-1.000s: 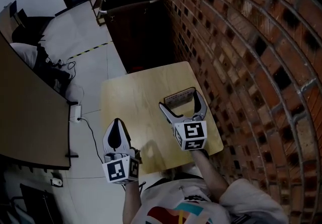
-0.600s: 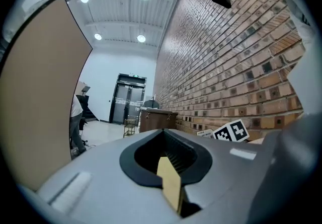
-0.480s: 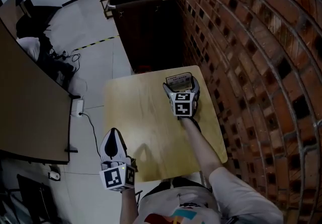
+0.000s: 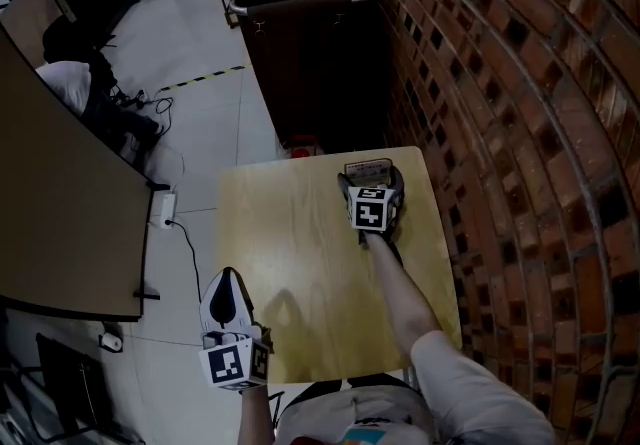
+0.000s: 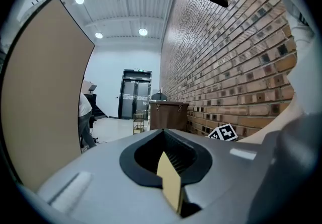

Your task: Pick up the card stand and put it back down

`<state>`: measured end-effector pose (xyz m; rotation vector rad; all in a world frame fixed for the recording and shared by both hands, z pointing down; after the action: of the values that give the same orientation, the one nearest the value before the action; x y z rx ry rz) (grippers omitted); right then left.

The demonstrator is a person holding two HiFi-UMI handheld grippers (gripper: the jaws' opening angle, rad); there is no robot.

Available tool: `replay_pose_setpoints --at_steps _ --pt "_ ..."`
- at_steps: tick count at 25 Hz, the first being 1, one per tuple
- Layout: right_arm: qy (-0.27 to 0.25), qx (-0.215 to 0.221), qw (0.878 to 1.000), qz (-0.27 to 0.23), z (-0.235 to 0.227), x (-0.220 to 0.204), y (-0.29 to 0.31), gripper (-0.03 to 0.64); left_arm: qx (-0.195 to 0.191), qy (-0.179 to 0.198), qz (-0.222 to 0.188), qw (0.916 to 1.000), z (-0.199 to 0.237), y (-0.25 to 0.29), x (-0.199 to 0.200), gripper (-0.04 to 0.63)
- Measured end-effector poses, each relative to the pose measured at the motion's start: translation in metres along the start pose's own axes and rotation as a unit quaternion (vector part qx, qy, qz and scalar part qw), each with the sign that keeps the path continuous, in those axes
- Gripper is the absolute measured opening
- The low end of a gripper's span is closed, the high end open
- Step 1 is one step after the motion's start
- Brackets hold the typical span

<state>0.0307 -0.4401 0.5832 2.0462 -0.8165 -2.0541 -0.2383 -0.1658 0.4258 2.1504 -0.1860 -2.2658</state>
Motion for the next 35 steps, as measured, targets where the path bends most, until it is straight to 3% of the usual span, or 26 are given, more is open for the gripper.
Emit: replay_pose_setpoints --at_steps 19,24,28,29,32,35 --pt "0.029 0.011 0.999 0.009 -0.01 0.001 0.008 0.575 -0.008 -0.007 -0.001 0.9999 -0.01 0.011 0.0 0.005" --pt "0.064 0.029 0.995 -0.068 -0.006 0.023 -0.037 0.575 -0.016 -0.01 -0.007 0.9998 -0.014 0.0 0.002 0.005" --pt "0.12 0.081 0.977 -0.154 0.006 0.046 -0.11 0.57 -0.021 -0.017 -0.023 0.9994 -0.017 -0.011 0.009 0.005" --pt "0.127 0.098 0.973 -0.167 0.011 0.051 -0.131 0.555 -0.025 -0.018 -0.025 0.9992 -0.018 -0.015 0.01 0.005" --pt "0.113 0.138 0.962 -0.205 0.027 0.066 -0.202 0.412 -0.035 -0.021 -0.039 0.9984 -0.025 -0.027 0.016 0.005" --pt "0.08 0.165 0.952 -0.244 0.044 0.073 -0.28 0.177 -0.05 -0.024 -0.049 0.9972 -0.034 -0.041 0.02 0.005"
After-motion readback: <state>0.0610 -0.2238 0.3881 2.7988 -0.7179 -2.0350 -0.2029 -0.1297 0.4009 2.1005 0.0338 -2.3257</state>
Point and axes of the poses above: the fingertips, and each gripper's own axes: y forward along the fingers, z to its left, x out of its top, the point moved 5 cm from there along -y, backward along the fingers, and after that the axes turned 6 degrees about x, right-handed, at the moved point
